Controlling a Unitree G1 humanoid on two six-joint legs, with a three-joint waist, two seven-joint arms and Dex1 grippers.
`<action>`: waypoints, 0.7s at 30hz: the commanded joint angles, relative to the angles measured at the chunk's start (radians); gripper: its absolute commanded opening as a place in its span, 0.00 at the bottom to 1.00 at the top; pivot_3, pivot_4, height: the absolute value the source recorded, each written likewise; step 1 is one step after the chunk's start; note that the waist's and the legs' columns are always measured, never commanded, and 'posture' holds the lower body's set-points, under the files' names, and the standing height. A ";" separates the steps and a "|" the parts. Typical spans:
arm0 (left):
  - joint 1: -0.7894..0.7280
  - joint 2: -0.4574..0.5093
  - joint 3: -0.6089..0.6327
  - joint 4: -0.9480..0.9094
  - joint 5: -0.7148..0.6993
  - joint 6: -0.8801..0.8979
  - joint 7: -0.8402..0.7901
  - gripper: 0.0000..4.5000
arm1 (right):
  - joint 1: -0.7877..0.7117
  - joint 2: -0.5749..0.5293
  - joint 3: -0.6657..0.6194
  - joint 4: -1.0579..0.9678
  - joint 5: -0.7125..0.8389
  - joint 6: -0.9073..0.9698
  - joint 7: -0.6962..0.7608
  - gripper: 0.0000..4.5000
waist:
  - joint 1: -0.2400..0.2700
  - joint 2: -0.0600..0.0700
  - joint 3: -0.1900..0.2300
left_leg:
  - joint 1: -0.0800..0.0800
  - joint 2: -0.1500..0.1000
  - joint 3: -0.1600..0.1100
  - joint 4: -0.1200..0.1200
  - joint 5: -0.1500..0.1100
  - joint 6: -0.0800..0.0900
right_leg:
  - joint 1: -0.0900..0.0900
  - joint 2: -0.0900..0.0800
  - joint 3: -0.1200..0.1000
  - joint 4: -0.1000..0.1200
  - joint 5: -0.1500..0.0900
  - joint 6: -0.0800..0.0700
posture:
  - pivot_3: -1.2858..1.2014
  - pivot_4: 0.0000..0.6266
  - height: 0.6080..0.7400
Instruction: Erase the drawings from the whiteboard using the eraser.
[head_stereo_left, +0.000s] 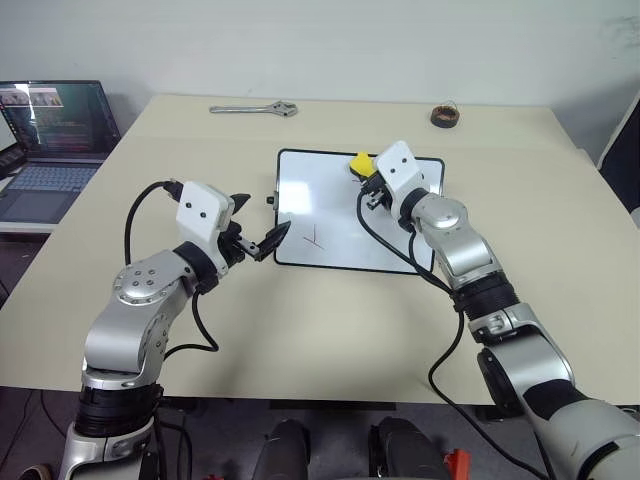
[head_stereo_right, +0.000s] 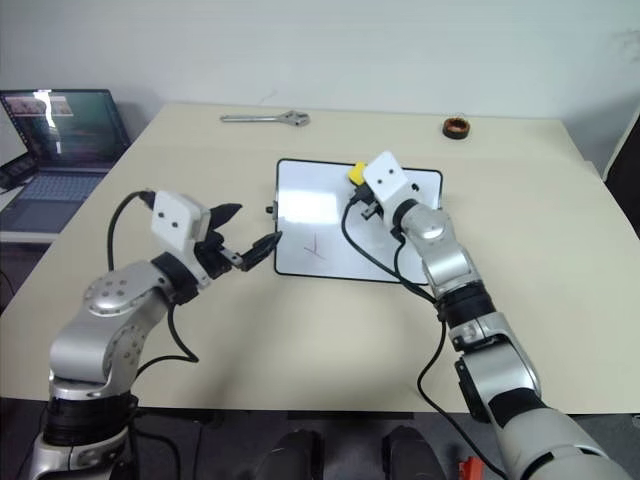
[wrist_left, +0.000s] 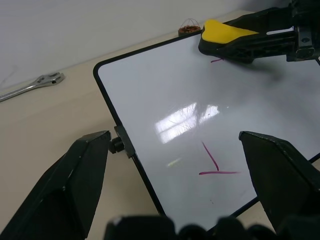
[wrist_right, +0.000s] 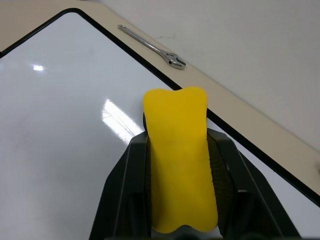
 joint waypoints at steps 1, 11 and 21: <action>-0.010 0.009 0.007 -0.038 -0.001 -0.011 -0.002 1.00 | 0.031 -0.013 0.057 -0.007 -0.019 -0.002 0.115 0.25 | -0.001 0.000 0.000 | 0.000 0.000 0.000 0.000 0.000 0.000 | 0.000 0.000 0.000 0.001 0.000 0.000 | 0.52 0.24 1.00; -0.007 0.008 0.000 -0.030 0.001 -0.021 -0.011 1.00 | -0.026 -0.017 -0.035 0.121 -0.053 -0.032 -0.130 0.25 | 0.001 0.000 0.000 | 0.002 0.000 -0.001 0.001 0.000 0.000 | 0.001 0.000 0.000 0.003 0.000 0.000 | 0.52 0.24 1.00; 0.002 0.006 0.001 -0.024 0.001 -0.028 -0.019 1.00 | 0.115 -0.054 0.095 -0.051 -0.066 0.039 0.155 0.25 | 0.001 -0.001 -0.001 | 0.007 0.000 0.000 0.001 0.000 0.000 | 0.005 0.000 0.000 0.003 0.000 0.000 | 0.52 0.24 1.00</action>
